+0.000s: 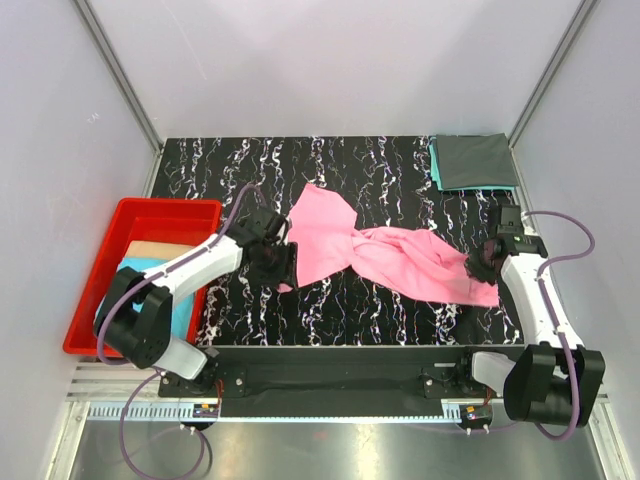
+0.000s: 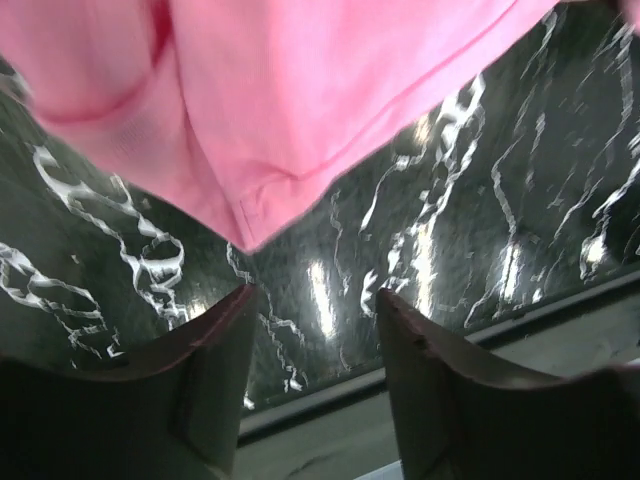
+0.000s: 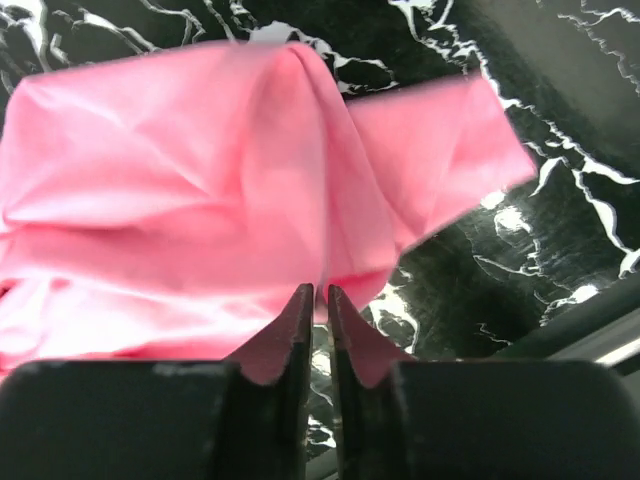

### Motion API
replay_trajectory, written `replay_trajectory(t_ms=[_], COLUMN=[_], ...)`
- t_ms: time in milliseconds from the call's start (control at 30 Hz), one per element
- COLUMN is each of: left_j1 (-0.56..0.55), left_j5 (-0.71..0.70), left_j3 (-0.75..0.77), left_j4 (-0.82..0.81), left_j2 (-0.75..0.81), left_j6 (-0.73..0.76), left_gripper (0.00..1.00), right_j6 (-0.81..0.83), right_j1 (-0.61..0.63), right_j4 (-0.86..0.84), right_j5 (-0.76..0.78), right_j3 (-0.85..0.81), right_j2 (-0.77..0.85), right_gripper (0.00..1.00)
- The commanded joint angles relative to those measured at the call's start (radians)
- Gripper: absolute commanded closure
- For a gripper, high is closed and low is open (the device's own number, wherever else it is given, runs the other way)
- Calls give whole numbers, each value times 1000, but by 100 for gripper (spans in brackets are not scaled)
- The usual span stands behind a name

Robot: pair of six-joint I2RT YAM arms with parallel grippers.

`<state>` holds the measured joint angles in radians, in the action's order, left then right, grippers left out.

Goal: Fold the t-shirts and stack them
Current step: Flatten the tshirt out

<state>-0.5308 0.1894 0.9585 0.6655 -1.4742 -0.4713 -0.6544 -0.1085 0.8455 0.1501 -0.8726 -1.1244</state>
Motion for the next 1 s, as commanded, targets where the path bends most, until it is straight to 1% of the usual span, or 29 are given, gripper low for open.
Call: replay_trajectory(t_ms=[0,33,67,167,200,267,333,367,533,567,667,833,900,967], left_j1=[2,11,21,69,78,90,98,103,155,175,189,187,187,187], left_j5=[27,-7,-17,-10,-13,-12,22,25,31,41,30,16,36,85], left_j3=[6,8,26,46,69,100,130,170,299,348,451,499,511,526], left_j4=[-50,-52,-53,-92,-99,-131,-144,-145,-141,-129,-57,-33,-40,-37], left_j2=[74,83,89,74,46,2,-38,-81,-193,-240,-346,-425,-448,-463], left_j6=[-38,-38,-35,0,9,39,46,52,71,82,112,135,125,111], left_gripper=[39,37,36,36,39,41,44,45,45,45,45,46,47,49], right_j6=[-13,-7,-7,-13,-22,-25,-21,-21,-25,-25,-27,-25,-27,-25], right_j1=[-5,-5,-5,-5,-5,-5,-5,-5,-5,-5,-5,-5,-5,-5], right_j4=[15,20,17,1,-3,-26,-42,-48,-95,-101,-112,-132,-138,-146], right_j5=[69,51,37,-35,-55,-124,-177,-194,-260,-277,-302,-348,-351,-348], right_j3=[-54,-68,-92,-118,-129,-135,-140,-138,-111,-100,-94,-89,-83,-82], right_j2=[-21,-31,-29,-18,-15,-5,-3,-2,15,15,15,-5,-3,-6], right_gripper=[80,75,65,58,55,55,55,55,56,56,56,56,56,56])
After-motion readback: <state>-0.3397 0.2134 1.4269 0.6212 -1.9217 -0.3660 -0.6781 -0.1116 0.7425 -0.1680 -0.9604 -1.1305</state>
